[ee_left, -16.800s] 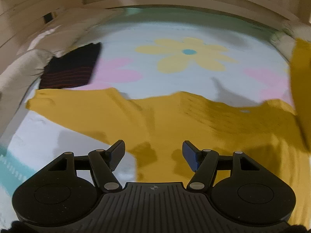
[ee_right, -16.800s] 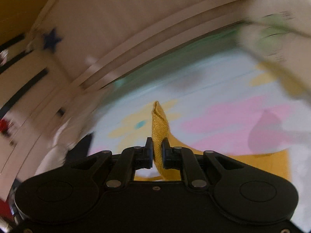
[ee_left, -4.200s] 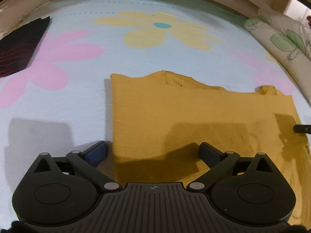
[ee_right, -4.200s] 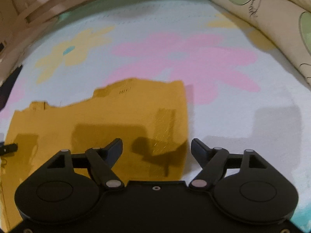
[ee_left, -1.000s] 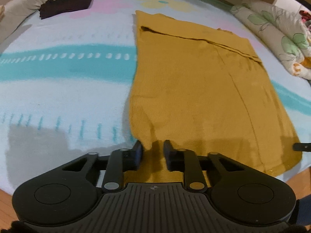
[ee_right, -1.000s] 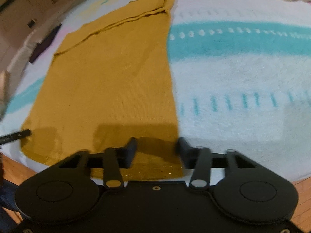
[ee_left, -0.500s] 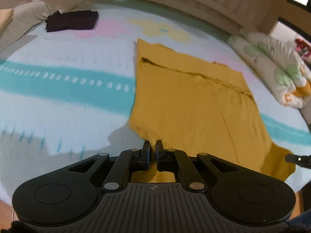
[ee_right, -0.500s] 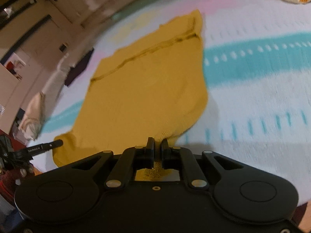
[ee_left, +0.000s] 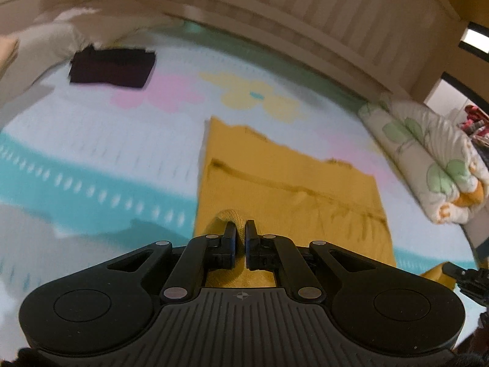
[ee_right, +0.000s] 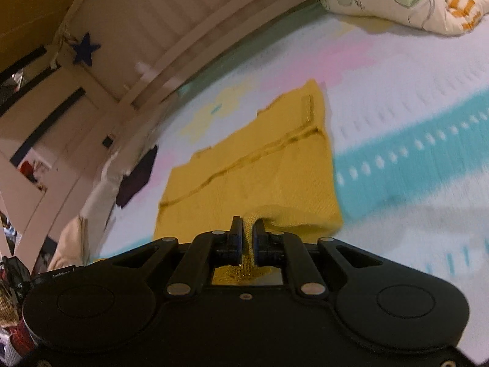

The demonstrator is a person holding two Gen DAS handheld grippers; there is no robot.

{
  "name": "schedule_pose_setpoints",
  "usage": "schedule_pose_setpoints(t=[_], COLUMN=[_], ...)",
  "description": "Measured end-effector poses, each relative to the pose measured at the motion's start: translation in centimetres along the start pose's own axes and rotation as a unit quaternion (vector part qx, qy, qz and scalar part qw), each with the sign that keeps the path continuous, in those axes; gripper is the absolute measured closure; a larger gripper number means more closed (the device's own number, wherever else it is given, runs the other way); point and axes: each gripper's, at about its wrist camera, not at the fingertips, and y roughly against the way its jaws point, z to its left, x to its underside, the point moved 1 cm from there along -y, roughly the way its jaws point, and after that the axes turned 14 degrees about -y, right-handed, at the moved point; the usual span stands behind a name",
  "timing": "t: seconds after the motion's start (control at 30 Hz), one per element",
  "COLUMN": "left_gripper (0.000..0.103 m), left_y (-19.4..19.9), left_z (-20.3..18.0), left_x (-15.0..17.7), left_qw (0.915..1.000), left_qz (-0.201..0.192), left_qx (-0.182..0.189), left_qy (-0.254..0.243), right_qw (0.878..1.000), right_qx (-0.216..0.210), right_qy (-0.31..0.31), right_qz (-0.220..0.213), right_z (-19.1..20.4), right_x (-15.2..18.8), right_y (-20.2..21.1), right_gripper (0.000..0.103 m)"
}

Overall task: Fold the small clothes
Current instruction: 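Grasp the hem with the left tool while the right tool grasps the hem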

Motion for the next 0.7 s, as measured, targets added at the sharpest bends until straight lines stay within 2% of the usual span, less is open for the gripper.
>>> schedule_pose_setpoints(t=[0.3, 0.47, 0.7], left_gripper=[0.098, 0.098, 0.098], left_y=[-4.7, -8.7, -14.6], left_z=[1.1, 2.3, 3.3], left_x=[-7.1, -9.2, -10.4], left_qw=[0.9994, 0.999, 0.9986], left_qz=[-0.026, -0.017, 0.01], left_qx=[-0.014, -0.026, -0.042], left_qy=[0.016, 0.033, 0.03], right_qw=[0.999, 0.998, 0.996], right_qx=[0.012, 0.037, 0.068], right_qy=[-0.021, -0.025, -0.04], right_qz=[-0.043, -0.053, -0.043], right_z=[1.9, 1.8, 0.1], right_x=[-6.9, -10.1, -12.4], right_y=[-4.7, -8.5, -14.0], right_gripper=[0.09, 0.09, 0.09])
